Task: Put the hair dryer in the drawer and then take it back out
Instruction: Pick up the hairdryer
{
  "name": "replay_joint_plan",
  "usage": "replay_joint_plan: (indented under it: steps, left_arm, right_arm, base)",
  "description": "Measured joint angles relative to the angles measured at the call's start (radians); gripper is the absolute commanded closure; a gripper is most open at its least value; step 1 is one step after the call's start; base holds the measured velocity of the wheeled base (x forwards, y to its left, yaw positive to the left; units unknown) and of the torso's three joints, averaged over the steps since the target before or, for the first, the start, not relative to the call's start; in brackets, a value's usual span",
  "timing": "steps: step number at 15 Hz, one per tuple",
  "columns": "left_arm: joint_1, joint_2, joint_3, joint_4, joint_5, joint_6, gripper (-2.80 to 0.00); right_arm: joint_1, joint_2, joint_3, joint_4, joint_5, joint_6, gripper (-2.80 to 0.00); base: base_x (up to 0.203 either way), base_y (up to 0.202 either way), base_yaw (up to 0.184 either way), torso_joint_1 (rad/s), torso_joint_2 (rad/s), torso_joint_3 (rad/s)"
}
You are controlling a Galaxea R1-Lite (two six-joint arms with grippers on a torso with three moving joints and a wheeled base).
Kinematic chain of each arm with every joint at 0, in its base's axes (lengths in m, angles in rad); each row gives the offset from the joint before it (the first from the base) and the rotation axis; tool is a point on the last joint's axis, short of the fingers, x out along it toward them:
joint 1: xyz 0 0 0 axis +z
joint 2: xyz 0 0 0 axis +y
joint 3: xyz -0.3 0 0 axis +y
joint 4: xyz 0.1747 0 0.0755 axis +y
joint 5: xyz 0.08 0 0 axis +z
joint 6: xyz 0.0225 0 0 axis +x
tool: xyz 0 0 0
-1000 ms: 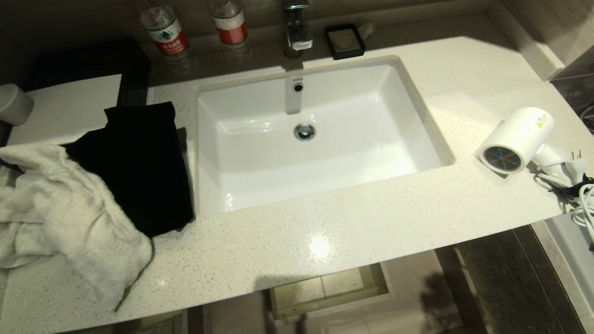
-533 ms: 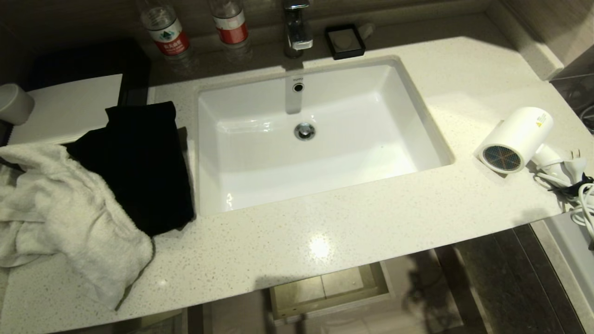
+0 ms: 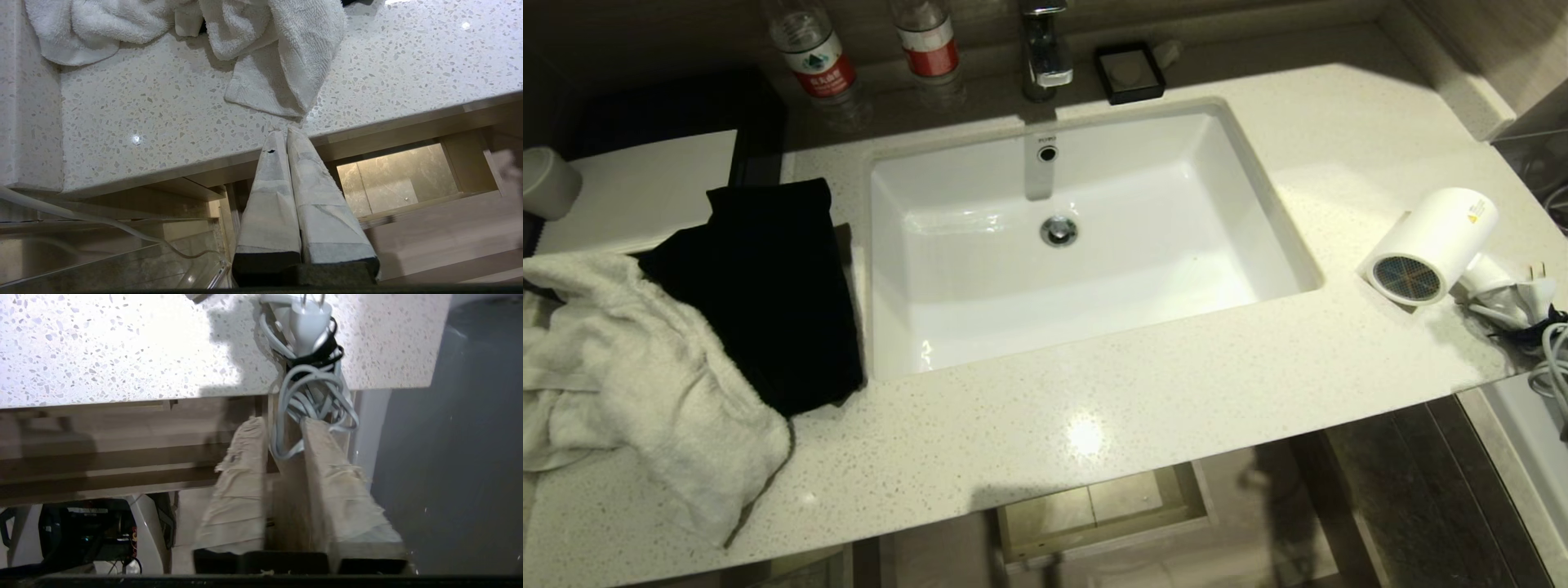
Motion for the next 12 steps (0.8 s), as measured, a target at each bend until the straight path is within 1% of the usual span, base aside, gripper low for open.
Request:
replay_joint_plan:
  steps: [2, 3, 4, 6, 8, 11, 12]
  left_arm:
    - [-0.001, 0.0, 0.0, 0.0, 0.0, 0.0, 0.0]
    - [0.0, 0.0, 0.0, 0.0, 0.0, 0.0, 0.0]
    - [0.0, 0.0, 0.0, 0.0, 0.0, 0.0, 0.0]
    - [0.0, 0.0, 0.0, 0.0, 0.0, 0.0, 0.0]
    - [0.0, 0.0, 0.0, 0.0, 0.0, 0.0, 0.0]
    - [0.0, 0.0, 0.0, 0.0, 0.0, 0.0, 0.0]
    - [0.0, 0.0, 0.0, 0.0, 0.0, 0.0, 0.0]
  right_arm:
    - [-0.035, 0.06, -0.02, -0.009, 0.079, -0.08, -2.8]
    - [-0.054, 0.095, -0.035, -0.009, 0.106, -0.131, -2.8]
    - [-0.068, 0.123, -0.048, -0.008, 0.125, -0.165, -2.8]
    - [-0.087, 0.171, -0.072, -0.005, 0.162, -0.191, -2.8]
    - [-0.106, 0.226, -0.108, 0.003, 0.244, -0.228, -2.8]
    - [-0.118, 0.296, -0.158, 0.006, 0.309, -0.247, -2.8]
    - [-0.118, 0.319, -0.173, 0.007, 0.346, -0.251, -2.8]
  base:
    - [0.0, 0.0, 0.0, 0.0, 0.0, 0.0]
    - [0.0, 0.0, 0.0, 0.0, 0.0, 0.0]
    - [0.0, 0.0, 0.0, -0.012, 0.03, 0.008]
    - [0.0, 0.0, 0.0, 0.0, 0.0, 0.0]
    - [0.0, 0.0, 0.0, 0.0, 0.0, 0.0]
    - [0.0, 0.0, 0.0, 0.0, 0.0, 0.0]
    - [0.0, 0.0, 0.0, 0.0, 0.0, 0.0]
